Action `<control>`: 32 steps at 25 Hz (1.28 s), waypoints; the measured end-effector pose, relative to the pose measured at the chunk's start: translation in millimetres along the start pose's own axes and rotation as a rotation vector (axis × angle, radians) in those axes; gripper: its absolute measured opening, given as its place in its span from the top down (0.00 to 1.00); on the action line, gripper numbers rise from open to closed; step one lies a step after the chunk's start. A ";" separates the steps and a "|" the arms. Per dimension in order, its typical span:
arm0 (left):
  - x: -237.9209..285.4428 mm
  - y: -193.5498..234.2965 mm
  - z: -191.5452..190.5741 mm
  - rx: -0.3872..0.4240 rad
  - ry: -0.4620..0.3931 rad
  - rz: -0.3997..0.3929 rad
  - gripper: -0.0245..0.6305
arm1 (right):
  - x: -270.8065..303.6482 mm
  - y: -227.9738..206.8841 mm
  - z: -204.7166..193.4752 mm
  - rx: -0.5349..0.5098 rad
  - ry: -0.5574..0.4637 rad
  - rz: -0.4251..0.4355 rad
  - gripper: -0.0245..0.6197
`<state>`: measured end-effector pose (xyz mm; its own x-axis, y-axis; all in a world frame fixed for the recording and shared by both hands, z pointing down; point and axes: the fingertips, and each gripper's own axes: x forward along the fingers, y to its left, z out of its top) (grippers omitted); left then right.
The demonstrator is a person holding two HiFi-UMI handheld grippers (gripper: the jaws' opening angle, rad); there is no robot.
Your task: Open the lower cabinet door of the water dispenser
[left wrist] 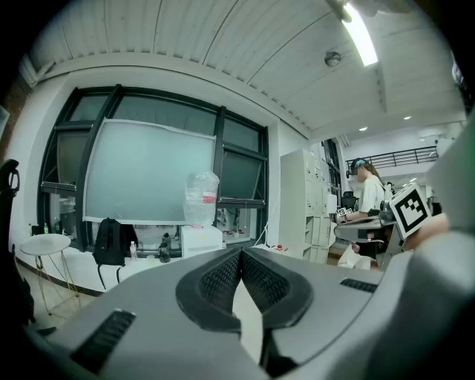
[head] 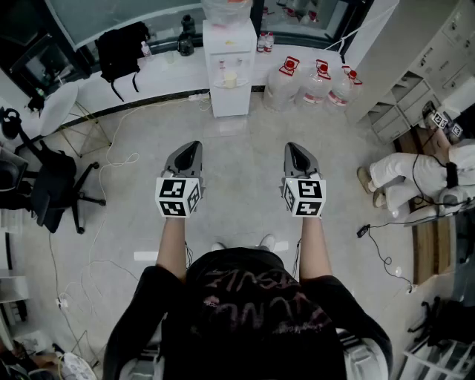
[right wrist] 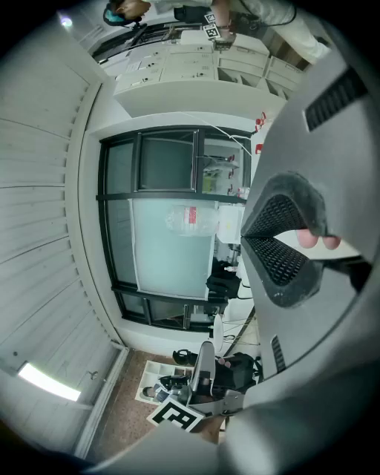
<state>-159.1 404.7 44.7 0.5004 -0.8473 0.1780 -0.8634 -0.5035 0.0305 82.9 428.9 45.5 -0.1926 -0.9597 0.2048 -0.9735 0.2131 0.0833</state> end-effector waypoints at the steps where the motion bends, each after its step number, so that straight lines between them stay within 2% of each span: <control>1: -0.2 0.3 -0.2 0.000 0.000 0.001 0.94 | 0.0 0.5 -0.2 -0.002 0.003 0.000 0.94; 12: 2.6 7.9 -3.6 -0.002 0.001 -0.016 0.94 | 6.7 6.5 -0.7 -0.009 0.009 -0.020 0.94; 23: 1.2 33.3 -18.3 -0.014 0.022 -0.049 0.94 | 17.5 37.1 -14.9 -0.022 0.048 -0.021 0.94; 32: 56.8 51.4 -29.4 -0.012 0.063 -0.054 0.94 | 76.9 19.3 -26.5 -0.021 0.074 -0.005 0.94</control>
<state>-177.0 335.7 85.3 0.5418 -0.8064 0.2369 -0.8361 -0.5459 0.0538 52.6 364.1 88.7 -0.1772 -0.9447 0.2760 -0.9714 0.2129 0.1050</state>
